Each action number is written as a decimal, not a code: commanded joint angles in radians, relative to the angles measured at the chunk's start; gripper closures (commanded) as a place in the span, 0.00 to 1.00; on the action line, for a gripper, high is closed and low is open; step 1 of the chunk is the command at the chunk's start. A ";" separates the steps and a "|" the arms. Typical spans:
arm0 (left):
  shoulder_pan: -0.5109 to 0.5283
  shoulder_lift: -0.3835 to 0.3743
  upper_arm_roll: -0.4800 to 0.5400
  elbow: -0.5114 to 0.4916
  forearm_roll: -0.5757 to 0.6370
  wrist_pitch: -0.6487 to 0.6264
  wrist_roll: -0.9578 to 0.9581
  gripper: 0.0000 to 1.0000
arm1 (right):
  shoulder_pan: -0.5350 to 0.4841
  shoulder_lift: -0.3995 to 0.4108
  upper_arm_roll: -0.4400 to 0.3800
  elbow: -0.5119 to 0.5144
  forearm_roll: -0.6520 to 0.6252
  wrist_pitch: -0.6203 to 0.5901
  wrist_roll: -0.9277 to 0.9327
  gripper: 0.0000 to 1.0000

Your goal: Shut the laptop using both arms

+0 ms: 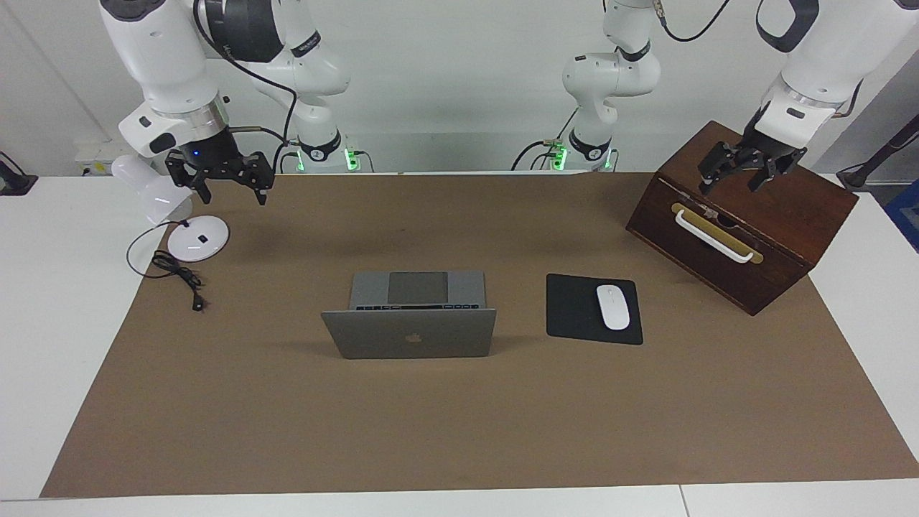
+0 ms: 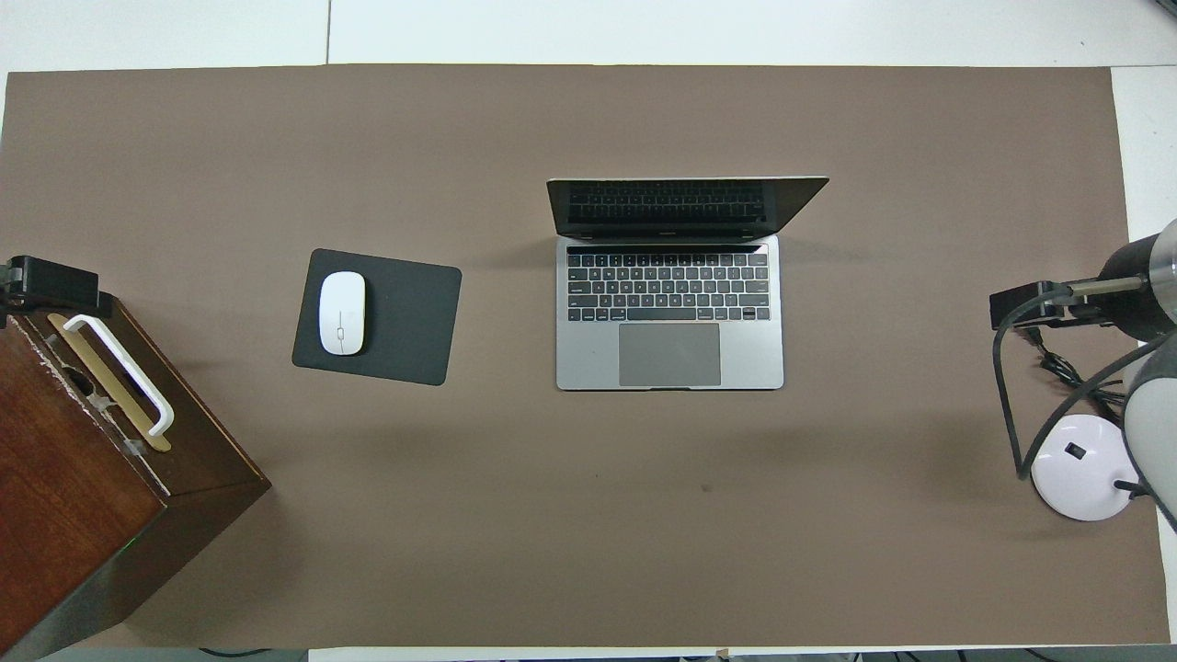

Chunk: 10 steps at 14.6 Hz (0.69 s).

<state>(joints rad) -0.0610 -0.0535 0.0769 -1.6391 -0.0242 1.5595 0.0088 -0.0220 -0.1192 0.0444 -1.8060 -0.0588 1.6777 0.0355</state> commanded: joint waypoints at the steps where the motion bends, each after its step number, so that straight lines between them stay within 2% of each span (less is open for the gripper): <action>1: 0.009 -0.016 -0.003 -0.016 -0.003 0.010 0.011 0.00 | -0.015 -0.004 0.006 -0.007 -0.013 0.022 -0.029 0.00; 10: 0.012 -0.016 -0.002 -0.014 -0.003 0.007 0.014 0.00 | -0.015 -0.010 0.006 -0.026 -0.007 0.034 -0.048 0.00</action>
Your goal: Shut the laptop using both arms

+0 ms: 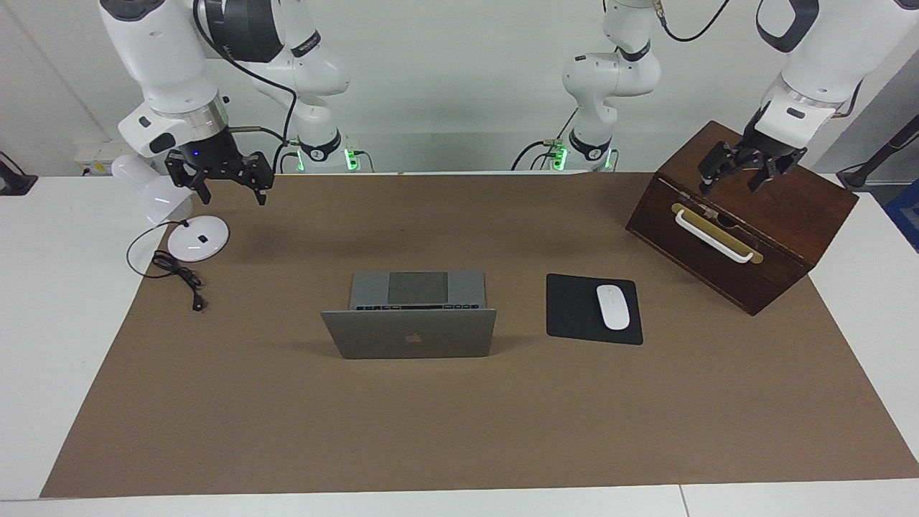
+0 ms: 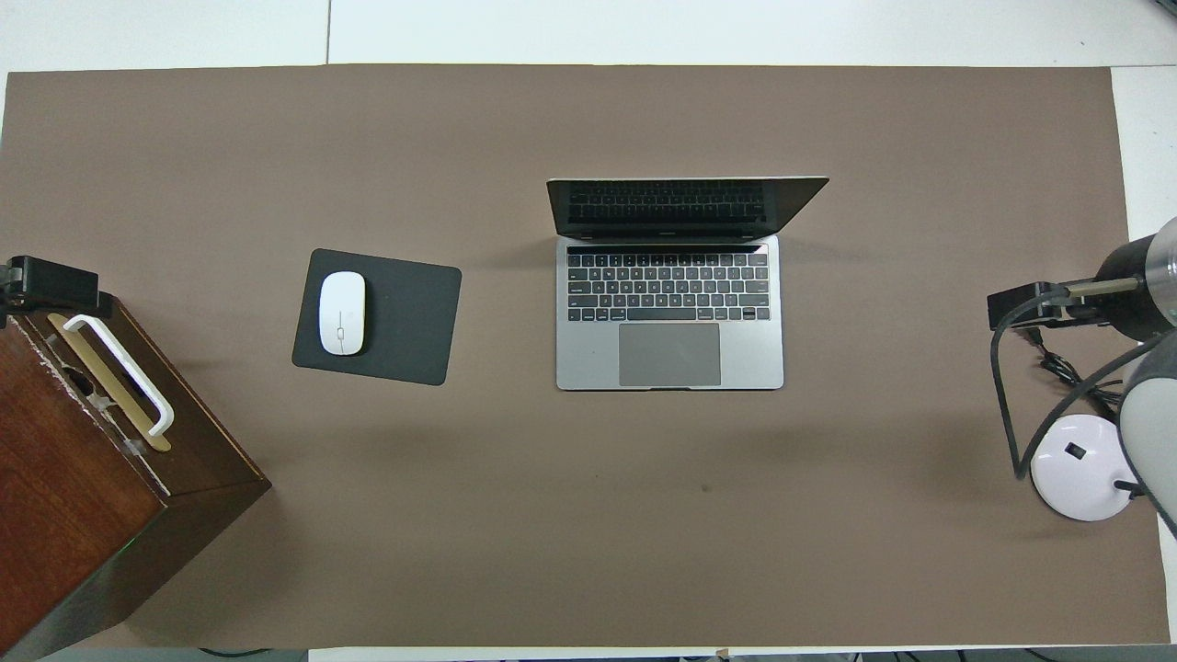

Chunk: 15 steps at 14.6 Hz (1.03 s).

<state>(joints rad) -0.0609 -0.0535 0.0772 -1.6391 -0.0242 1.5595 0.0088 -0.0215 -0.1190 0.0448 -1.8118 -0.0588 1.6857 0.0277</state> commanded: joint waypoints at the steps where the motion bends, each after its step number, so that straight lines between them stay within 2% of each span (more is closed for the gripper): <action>1: 0.019 -0.016 -0.004 -0.015 -0.003 0.008 0.014 0.00 | -0.017 -0.010 0.006 -0.020 -0.006 0.026 -0.045 0.00; 9: 0.020 -0.016 -0.004 -0.015 -0.002 0.014 0.014 0.00 | -0.046 -0.001 -0.005 -0.012 0.001 0.028 -0.153 0.01; 13: 0.021 -0.016 -0.004 -0.015 -0.002 0.011 0.013 0.00 | -0.051 0.022 -0.005 0.009 -0.001 0.048 -0.157 0.12; 15: 0.021 -0.016 -0.004 -0.014 -0.003 0.013 0.010 0.00 | -0.052 0.039 -0.006 0.031 -0.003 0.048 -0.163 0.21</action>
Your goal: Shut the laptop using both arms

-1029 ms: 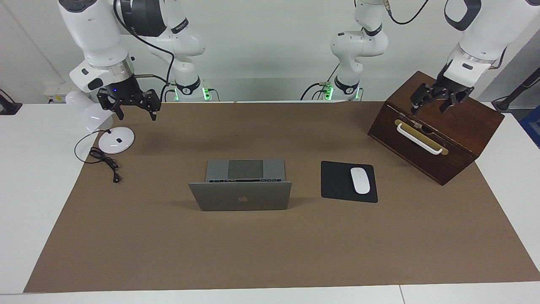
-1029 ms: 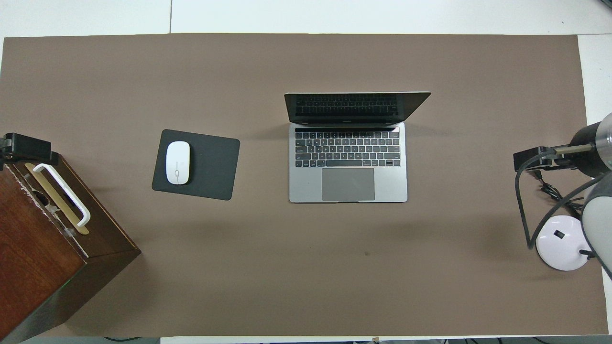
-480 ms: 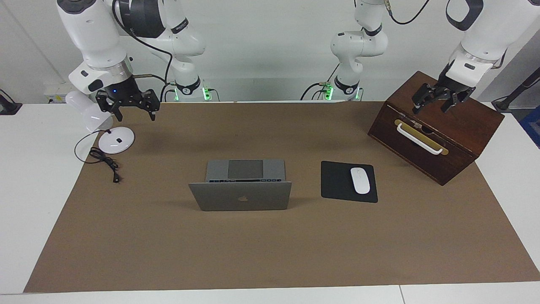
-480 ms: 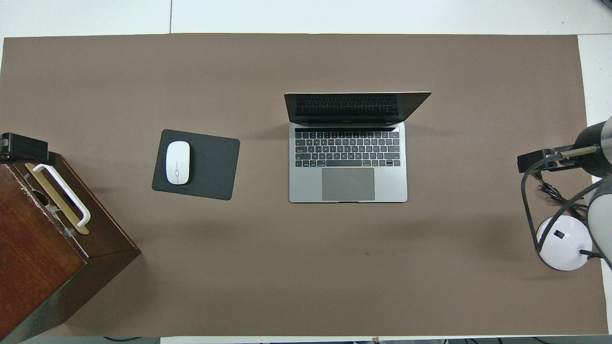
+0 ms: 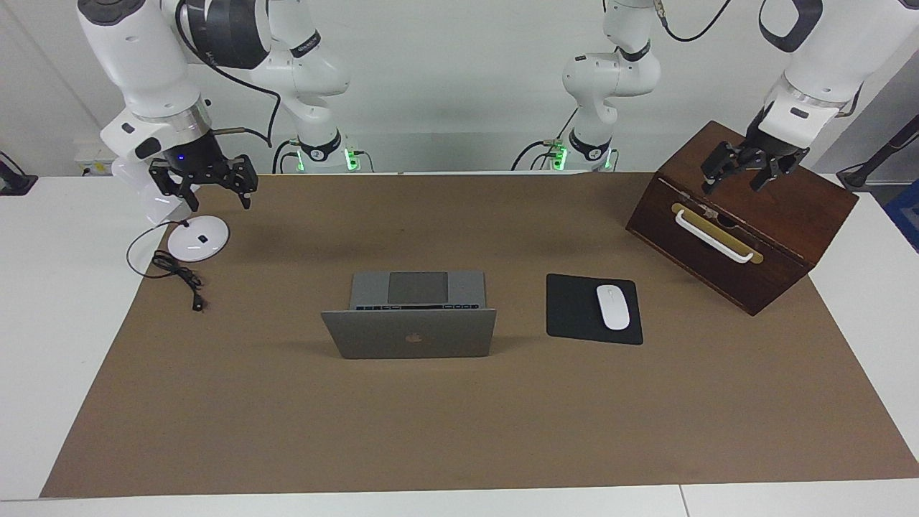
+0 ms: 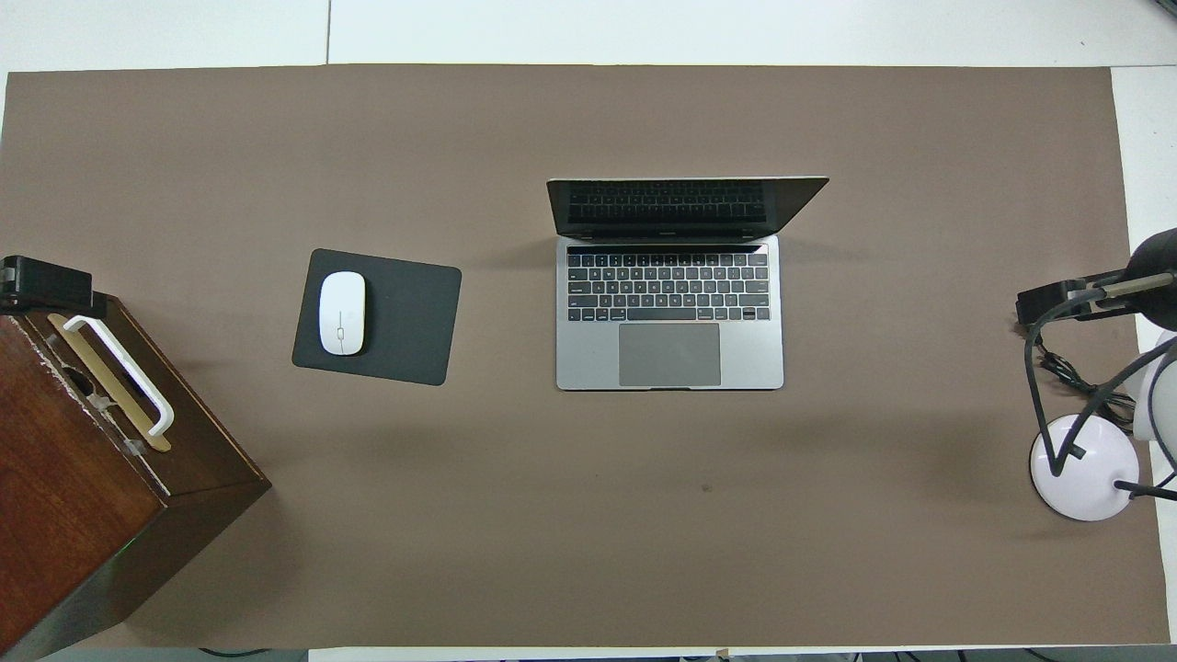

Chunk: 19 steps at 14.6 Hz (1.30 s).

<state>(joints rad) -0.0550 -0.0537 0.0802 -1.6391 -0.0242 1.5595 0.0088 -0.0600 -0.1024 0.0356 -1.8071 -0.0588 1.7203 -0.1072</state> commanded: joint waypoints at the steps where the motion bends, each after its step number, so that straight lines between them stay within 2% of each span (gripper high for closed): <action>1: 0.015 -0.015 -0.007 -0.015 -0.002 0.016 0.010 0.00 | -0.014 0.032 0.003 0.035 -0.003 0.013 -0.041 0.30; 3: 0.014 -0.015 -0.007 -0.016 -0.002 0.022 0.013 0.00 | -0.021 0.046 0.003 0.054 -0.007 0.015 -0.054 0.42; 5: 0.011 -0.015 -0.007 -0.018 -0.002 0.022 0.011 0.00 | -0.027 0.053 0.003 0.060 -0.016 0.018 -0.057 0.73; 7: 0.008 -0.017 -0.008 -0.021 -0.003 0.020 0.013 0.00 | -0.030 0.058 0.003 0.060 -0.018 0.054 -0.086 0.96; 8: 0.006 -0.017 -0.008 -0.022 -0.003 0.020 0.013 0.00 | -0.040 0.064 0.003 0.061 -0.019 0.059 -0.094 1.00; 11: 0.006 -0.017 -0.008 -0.024 -0.003 0.022 0.011 0.00 | -0.049 0.088 0.001 0.083 -0.022 0.085 -0.097 1.00; 12: 0.006 -0.017 -0.008 -0.024 -0.003 0.022 0.008 0.08 | -0.050 0.105 0.000 0.090 -0.032 0.091 -0.097 1.00; 13: 0.006 -0.017 -0.008 -0.022 -0.003 0.024 0.008 0.29 | -0.060 0.118 0.000 0.094 -0.045 0.117 -0.097 1.00; 14: 0.007 -0.017 -0.008 -0.024 -0.003 0.024 0.008 0.65 | -0.070 0.128 0.000 0.091 -0.050 0.143 -0.097 1.00; 15: 0.009 -0.017 -0.008 -0.022 -0.003 0.025 0.008 0.97 | -0.073 0.138 0.000 0.089 -0.050 0.150 -0.097 1.00; 16: 0.011 -0.017 -0.008 -0.024 -0.003 0.025 0.007 1.00 | -0.078 0.147 -0.002 0.083 -0.053 0.168 -0.097 1.00; 19: 0.011 -0.017 -0.008 -0.022 -0.003 0.025 0.005 1.00 | -0.110 0.145 0.000 0.043 -0.076 0.217 -0.201 1.00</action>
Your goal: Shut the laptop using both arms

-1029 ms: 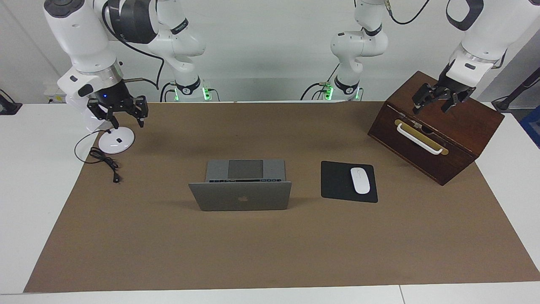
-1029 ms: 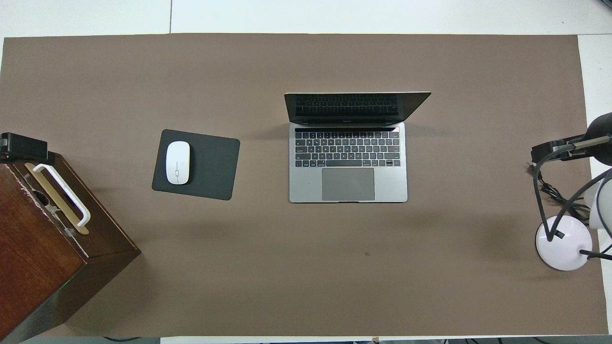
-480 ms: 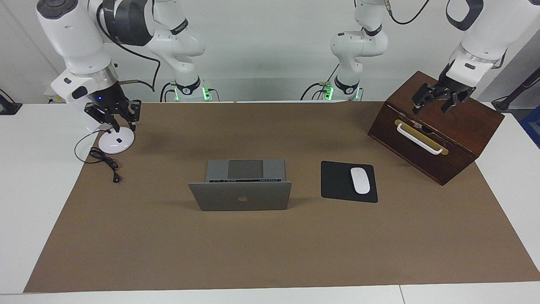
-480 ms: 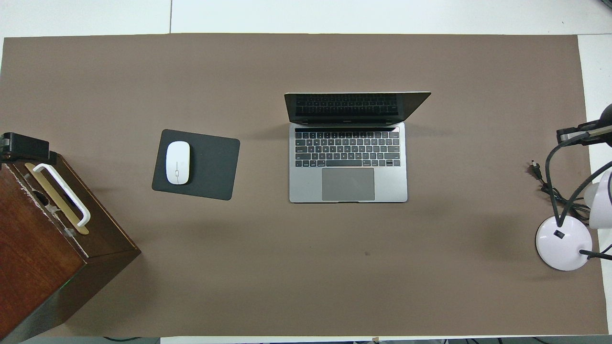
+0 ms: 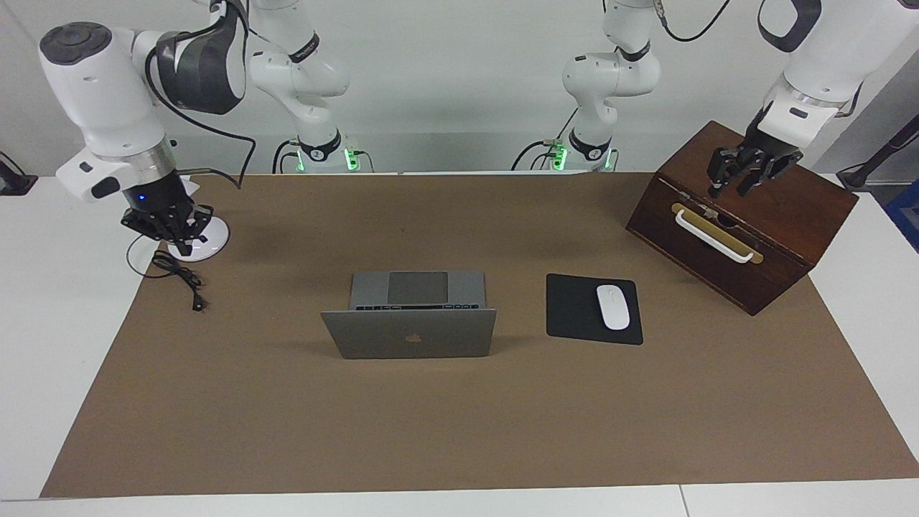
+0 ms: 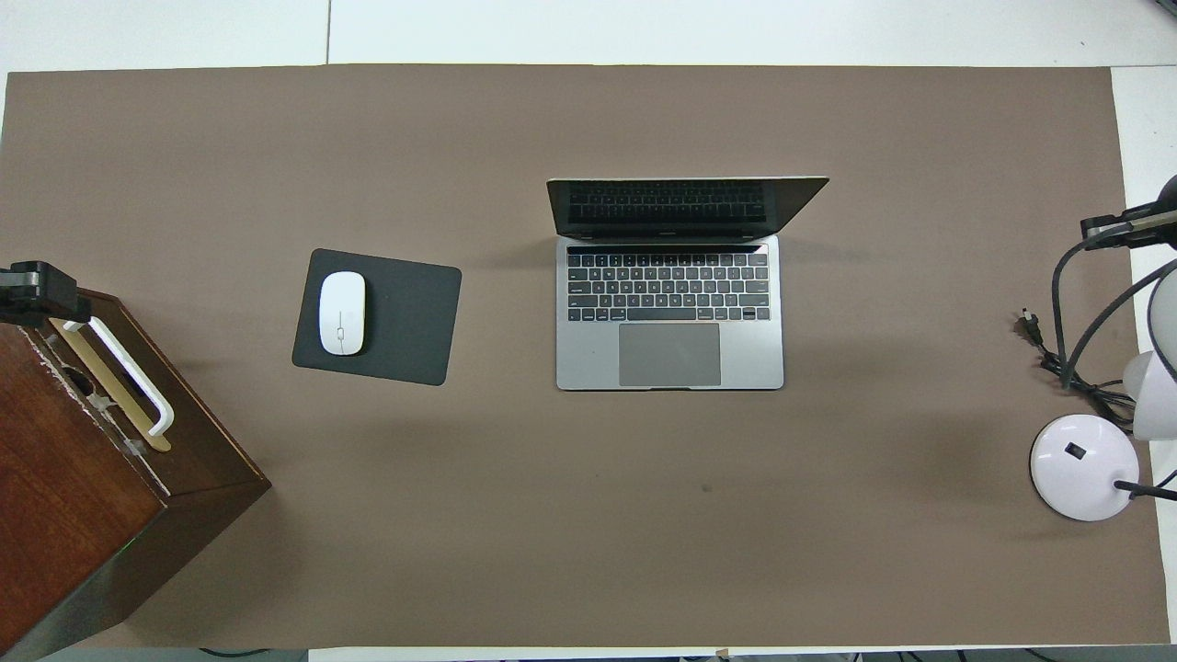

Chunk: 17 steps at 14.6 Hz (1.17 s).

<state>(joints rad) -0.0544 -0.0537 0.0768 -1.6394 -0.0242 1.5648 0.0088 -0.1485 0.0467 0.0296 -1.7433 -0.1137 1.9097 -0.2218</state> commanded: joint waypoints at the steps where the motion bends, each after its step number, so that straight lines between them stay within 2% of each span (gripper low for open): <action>1: 0.011 -0.017 -0.005 -0.022 -0.005 0.020 0.005 1.00 | -0.022 -0.007 0.004 -0.028 -0.024 0.026 -0.132 1.00; 4: 0.013 -0.017 -0.005 -0.023 -0.006 0.024 0.007 1.00 | -0.020 -0.019 0.004 -0.054 -0.031 0.026 -0.136 1.00; 5: 0.011 -0.017 -0.005 -0.023 -0.006 0.024 0.008 1.00 | -0.023 -0.040 0.004 -0.100 -0.029 0.035 -0.117 1.00; 7: 0.005 -0.017 -0.005 -0.029 -0.011 0.035 0.010 1.00 | -0.049 -0.064 0.006 -0.172 -0.029 0.141 -0.071 1.00; 10: 0.002 -0.032 -0.005 -0.063 -0.049 0.069 0.008 1.00 | -0.065 -0.070 0.006 -0.185 -0.026 0.146 -0.080 1.00; 17: -0.016 -0.110 -0.023 -0.259 -0.117 0.262 0.011 1.00 | -0.062 -0.067 0.006 -0.193 -0.026 0.167 -0.057 1.00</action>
<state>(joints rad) -0.0582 -0.0926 0.0529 -1.7890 -0.1106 1.7452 0.0088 -0.2031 -0.0070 0.0293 -1.9125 -0.1178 2.0482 -0.3149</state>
